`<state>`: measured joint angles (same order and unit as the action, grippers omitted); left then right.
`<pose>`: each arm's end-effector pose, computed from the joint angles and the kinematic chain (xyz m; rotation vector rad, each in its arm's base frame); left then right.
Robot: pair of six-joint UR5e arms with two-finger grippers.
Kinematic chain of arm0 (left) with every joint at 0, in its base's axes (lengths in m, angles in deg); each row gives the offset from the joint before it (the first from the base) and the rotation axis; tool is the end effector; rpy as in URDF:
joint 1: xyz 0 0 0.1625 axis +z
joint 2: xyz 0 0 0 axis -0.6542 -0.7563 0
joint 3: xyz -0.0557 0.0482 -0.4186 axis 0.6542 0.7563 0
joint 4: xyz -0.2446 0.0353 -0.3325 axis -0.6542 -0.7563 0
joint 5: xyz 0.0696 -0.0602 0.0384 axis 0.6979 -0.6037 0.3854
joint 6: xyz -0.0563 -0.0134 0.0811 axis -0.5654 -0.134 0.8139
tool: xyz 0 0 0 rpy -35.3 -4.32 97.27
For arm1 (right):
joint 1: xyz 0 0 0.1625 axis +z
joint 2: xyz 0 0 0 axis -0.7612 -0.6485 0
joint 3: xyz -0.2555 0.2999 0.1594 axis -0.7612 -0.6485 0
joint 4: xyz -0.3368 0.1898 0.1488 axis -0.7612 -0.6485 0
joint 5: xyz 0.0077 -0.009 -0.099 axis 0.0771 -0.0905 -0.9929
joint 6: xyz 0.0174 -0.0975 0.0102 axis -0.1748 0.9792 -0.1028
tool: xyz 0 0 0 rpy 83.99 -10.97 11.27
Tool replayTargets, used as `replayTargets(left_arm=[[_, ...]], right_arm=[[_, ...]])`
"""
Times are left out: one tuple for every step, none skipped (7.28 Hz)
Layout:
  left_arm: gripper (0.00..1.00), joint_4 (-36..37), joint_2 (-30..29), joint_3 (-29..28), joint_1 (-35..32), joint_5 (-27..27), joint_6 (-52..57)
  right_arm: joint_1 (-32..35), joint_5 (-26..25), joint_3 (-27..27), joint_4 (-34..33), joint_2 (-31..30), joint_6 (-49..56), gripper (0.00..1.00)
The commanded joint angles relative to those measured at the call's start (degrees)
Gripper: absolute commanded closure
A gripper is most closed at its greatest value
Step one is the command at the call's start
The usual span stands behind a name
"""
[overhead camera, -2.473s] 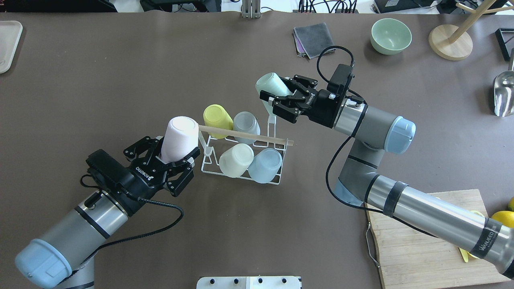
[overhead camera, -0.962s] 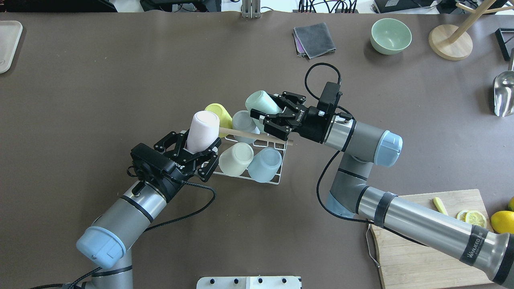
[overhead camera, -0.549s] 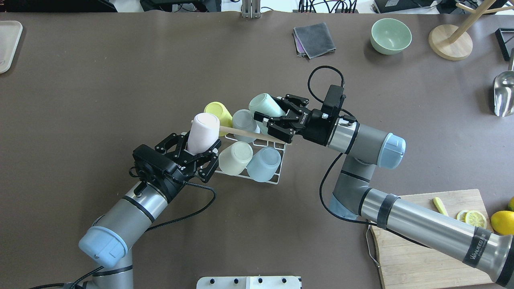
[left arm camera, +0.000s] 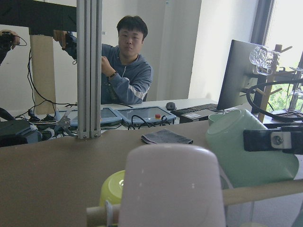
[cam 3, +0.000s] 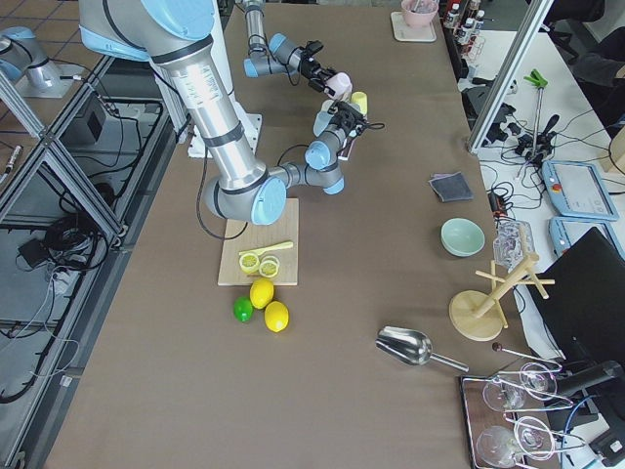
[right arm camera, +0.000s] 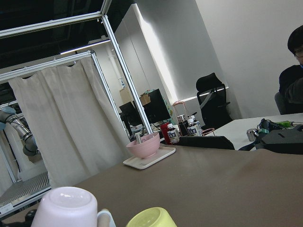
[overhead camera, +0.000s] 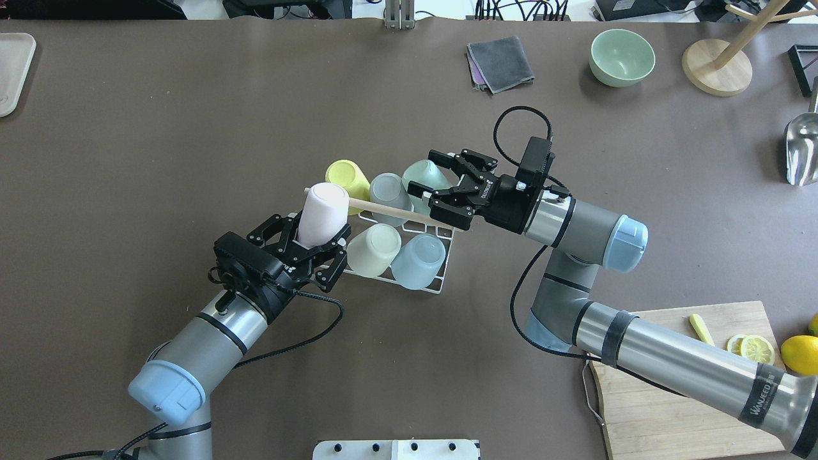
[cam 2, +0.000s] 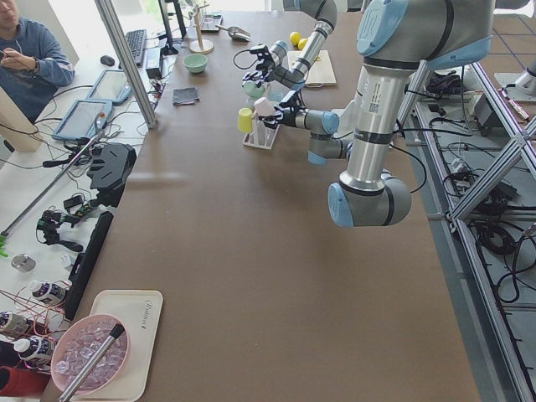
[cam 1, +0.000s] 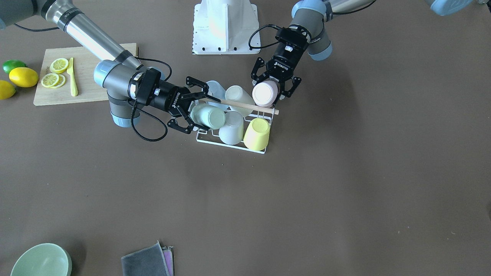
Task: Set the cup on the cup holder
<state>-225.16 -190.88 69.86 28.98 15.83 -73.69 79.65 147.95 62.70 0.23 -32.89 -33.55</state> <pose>0.5063 -0.3134 0.2943 1.3751 1.0620 -0.1096 -0.4965 -0.4454 0.3195 1.4240 -1.7001 -0.1442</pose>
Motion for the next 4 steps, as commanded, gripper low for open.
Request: replayTargets(left_arm=[[0.01,0.04,-0.06,-0.60,-0.08,0.09,-0.02],[0.01,0.04,0.03,-0.16,-0.08,0.00,-0.11],[0.01,0.04,0.20,0.54,-0.16,0.09,-0.11],[0.01,0.13,1.08,1.94,-0.34,-0.09,-0.11]], right_arm=[[1.29,-0.19,0.31,-0.08,0.08,-0.08,0.00],[2.17,-0.19,0.49,0.01,0.08,-0.08,0.00],[3.13,-0.19,0.49,-0.08,0.17,-0.08,0.00],[4.19,-0.10,0.58,-0.95,0.25,-0.08,0.00]])
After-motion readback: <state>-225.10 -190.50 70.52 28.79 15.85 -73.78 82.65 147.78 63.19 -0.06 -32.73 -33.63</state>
